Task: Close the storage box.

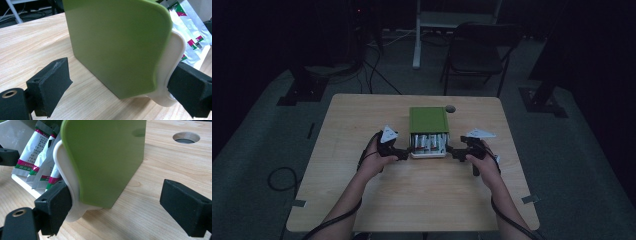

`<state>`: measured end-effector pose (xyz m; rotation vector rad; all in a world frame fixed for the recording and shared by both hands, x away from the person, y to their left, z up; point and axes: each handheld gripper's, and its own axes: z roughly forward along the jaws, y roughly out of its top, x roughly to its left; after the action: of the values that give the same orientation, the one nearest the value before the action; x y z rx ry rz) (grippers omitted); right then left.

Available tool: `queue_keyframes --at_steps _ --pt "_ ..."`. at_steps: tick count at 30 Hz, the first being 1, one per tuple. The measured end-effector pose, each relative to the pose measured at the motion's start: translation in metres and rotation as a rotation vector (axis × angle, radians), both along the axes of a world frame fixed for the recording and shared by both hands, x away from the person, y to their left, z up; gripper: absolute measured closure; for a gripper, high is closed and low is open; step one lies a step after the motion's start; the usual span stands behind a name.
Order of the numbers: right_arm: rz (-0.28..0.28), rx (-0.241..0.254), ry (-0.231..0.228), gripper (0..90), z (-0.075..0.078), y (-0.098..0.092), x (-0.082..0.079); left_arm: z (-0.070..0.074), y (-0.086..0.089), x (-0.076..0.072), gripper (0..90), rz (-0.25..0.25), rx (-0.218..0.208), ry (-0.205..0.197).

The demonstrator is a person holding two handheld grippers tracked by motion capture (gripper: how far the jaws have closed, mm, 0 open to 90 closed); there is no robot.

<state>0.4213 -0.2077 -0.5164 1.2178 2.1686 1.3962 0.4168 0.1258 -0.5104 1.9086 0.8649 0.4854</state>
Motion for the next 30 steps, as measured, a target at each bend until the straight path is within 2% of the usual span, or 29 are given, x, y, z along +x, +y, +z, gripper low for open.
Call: queue_keyframes --at_steps 7,17,22,25,27,30 --pt "-0.019 0.000 -0.002 11.4 0.000 0.002 0.003 0.001 0.000 0.005 8.2 0.012 0.016 -0.008" --pt "-0.050 0.002 0.002 11.4 -0.001 0.005 0.008 0.000 -0.001 0.011 5.8 0.035 0.012 -0.016" --pt "-0.052 0.000 0.004 11.4 -0.001 0.006 0.008 -0.001 0.000 0.012 4.1 0.034 0.005 -0.006" --pt "-0.055 -0.003 0.003 11.4 -0.001 0.007 0.008 0.000 -0.001 0.011 5.2 0.020 0.004 -0.017" --pt "-0.057 -0.009 -0.002 11.5 0.000 0.007 0.007 0.001 -0.002 0.009 5.4 0.008 -0.015 -0.005" --pt "-0.057 -0.014 -0.012 11.5 0.000 0.008 0.006 0.001 -0.004 0.005 5.4 -0.015 -0.008 -0.004"
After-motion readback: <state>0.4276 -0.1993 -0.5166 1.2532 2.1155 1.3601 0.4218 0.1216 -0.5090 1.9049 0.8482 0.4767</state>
